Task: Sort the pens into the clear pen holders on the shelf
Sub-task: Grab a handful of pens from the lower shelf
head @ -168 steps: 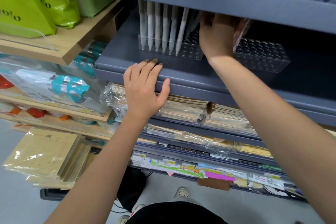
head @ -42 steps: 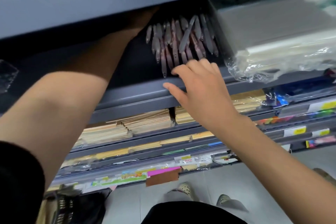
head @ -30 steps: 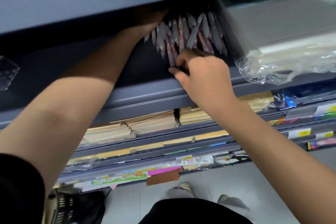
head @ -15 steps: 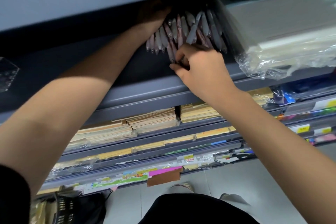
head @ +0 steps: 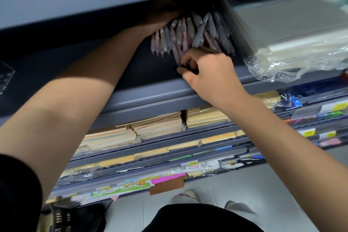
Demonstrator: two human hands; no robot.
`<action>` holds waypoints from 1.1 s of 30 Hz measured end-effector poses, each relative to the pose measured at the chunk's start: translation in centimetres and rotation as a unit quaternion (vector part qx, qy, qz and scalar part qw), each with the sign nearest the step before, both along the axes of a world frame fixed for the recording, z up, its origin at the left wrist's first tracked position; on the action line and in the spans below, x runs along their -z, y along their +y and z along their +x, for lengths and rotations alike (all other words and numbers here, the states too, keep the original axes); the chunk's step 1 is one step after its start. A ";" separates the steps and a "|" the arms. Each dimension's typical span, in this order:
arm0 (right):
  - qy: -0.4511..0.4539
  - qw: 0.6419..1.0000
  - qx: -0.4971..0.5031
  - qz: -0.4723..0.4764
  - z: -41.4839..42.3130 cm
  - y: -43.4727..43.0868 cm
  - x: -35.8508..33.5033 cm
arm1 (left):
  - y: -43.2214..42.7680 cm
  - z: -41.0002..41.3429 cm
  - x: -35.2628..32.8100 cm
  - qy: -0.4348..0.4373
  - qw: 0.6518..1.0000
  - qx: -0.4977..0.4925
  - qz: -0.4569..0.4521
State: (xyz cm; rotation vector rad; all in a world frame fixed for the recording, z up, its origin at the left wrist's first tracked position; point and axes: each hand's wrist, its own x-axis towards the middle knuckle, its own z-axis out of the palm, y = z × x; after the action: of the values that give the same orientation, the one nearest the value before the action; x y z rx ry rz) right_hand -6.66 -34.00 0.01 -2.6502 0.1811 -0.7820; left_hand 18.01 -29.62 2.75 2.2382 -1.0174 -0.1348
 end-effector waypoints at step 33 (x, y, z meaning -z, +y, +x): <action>-0.016 0.997 0.067 -0.030 1.9 0.1 0.3 | 0.8 -2.3 0.6 0.052 0.993 -0.008 -0.106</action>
State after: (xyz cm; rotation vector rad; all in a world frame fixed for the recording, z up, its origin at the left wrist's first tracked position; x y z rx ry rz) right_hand -4.73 -33.89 -0.24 -2.7013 0.3353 -0.8859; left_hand 15.74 -28.82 2.15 2.0250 -0.9142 -0.1301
